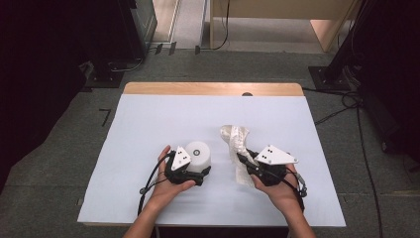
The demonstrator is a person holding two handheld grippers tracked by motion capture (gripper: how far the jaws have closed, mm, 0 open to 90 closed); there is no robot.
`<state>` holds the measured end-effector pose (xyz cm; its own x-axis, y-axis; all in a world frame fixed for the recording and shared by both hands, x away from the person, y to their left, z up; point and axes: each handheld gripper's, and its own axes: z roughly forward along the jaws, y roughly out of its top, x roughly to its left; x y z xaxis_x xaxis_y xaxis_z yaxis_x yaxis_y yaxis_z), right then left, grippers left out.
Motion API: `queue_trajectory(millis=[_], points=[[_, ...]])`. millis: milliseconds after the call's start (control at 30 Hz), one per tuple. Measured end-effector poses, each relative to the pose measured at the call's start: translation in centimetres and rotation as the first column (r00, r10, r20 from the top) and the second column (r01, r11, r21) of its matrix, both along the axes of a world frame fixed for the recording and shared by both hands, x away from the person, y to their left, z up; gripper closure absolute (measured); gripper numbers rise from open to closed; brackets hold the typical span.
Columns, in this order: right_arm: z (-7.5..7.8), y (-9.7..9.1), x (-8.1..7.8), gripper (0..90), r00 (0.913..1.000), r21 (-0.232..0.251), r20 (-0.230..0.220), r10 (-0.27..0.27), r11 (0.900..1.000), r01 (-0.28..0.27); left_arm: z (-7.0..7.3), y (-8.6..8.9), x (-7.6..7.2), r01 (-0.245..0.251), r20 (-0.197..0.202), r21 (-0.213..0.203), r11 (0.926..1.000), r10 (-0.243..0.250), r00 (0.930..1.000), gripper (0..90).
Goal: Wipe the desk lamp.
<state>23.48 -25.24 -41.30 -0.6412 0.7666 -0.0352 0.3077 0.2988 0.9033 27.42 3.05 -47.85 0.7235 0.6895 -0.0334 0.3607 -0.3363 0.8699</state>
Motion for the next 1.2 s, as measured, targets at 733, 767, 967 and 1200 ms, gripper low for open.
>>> queue_trajectory(millis=[733, 767, 967, 1200], points=[[-0.5, 0.3, 0.2, 74.3, 0.9999, -0.011, -0.011, 0.003, 0.9999, -0.003, 0.0, -4.1, -2.0, -0.385, 0.052, 0.06, 0.9209, 0.382, 0.9225, 7.2], [-0.5, 0.3, 0.2, 74.3, 0.9999, -0.015, -0.01, 0.006, 0.9999, -0.006, 0.0, -3.9, -1.9, -0.37, 0.05, 0.061, 0.9269, 0.368, 0.9286, 7.3], [-0.2, 0.3, 0.0, 74.4, 0.9999, -0.008, -0.002, 0.012, 0.9999, -0.012, 1.1, -1.7, -0.8, -0.07, -0.035, -0.077, 0.9946, 0.068, 0.9971, 7.7], [0.9, 1.8, -1.4, 74.5, 0.9914, -0.016, 0.086, 0.098, 0.9952, -0.097, 2.8, -0.7, -0.6, 0.21, -0.088, -0.223, 0.952, -0.234, 0.9683, 7.7]])
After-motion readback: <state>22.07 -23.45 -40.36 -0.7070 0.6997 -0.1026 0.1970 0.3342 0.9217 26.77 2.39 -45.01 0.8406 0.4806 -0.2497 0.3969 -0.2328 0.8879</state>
